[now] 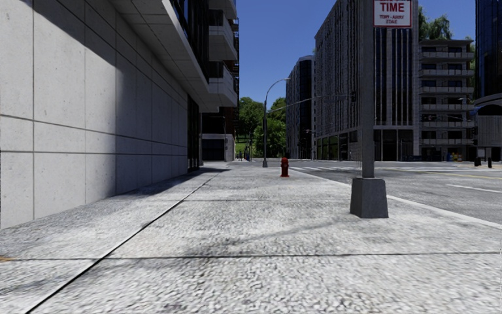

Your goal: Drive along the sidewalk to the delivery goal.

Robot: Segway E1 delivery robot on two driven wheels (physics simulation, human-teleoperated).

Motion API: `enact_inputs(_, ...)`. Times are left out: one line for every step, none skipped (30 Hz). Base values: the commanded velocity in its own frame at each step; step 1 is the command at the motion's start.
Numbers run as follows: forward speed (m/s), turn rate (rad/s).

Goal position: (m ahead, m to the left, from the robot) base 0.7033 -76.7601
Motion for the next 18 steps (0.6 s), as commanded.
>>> enact_inputs(2.0,0.0)
enact_inputs(2.0,0.0)
enact_inputs(2.0,0.0)
enact_inputs(2.0,0.0)
enact_inputs(2.0,0.0)
enact_inputs(2.0,0.0)
enact_inputs(2.0,0.0)
enact_inputs(2.0,0.0)
enact_inputs(2.0,0.0)
enact_inputs(2.0,0.0)
enact_inputs(2.0,0.0)
enact_inputs(2.0,0.0)
enact_inputs(2.0,0.0)
enact_inputs(2.0,0.0)
enact_inputs(2.0,0.0)
enact_inputs(2.0,0.0)
enact_inputs(2.0,0.0)
enact_inputs(2.0,0.0)
